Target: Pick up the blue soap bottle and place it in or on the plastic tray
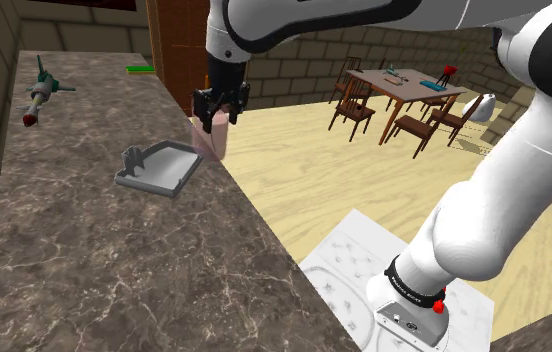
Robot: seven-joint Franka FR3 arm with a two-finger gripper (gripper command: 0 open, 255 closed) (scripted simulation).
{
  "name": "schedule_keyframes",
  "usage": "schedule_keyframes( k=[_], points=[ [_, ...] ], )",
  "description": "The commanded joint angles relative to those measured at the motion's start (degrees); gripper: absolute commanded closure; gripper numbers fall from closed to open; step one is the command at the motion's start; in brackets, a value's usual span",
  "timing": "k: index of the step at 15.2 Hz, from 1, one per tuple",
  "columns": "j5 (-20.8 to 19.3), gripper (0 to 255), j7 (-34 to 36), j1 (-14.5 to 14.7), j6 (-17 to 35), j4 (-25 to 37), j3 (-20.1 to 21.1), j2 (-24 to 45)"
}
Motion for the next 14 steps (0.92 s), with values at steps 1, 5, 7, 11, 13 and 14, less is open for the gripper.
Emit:
schedule_keyframes(
  k=[1,5,7,11,13,14],
  points=[
    [-1.3,255,0.7,0.2,-1.2,6.3,0.1,5.2],
    [-3.9,255,2.0,1.3,-4.9,19.7,0.2,15.3],
    [-5.1,255,2.4,2.2,-7.5,27.7,0.1,20.8],
    [-7.5,255,2.6,5.0,-15.1,48.5,-0.6,34.2],
    [-8.1,255,2.5,6.0,-17.0,54.6,-0.9,38.3],
    [-8.0,255,2.5,5.8,-16.0,53.2,-0.9,38.0]
  ],
)
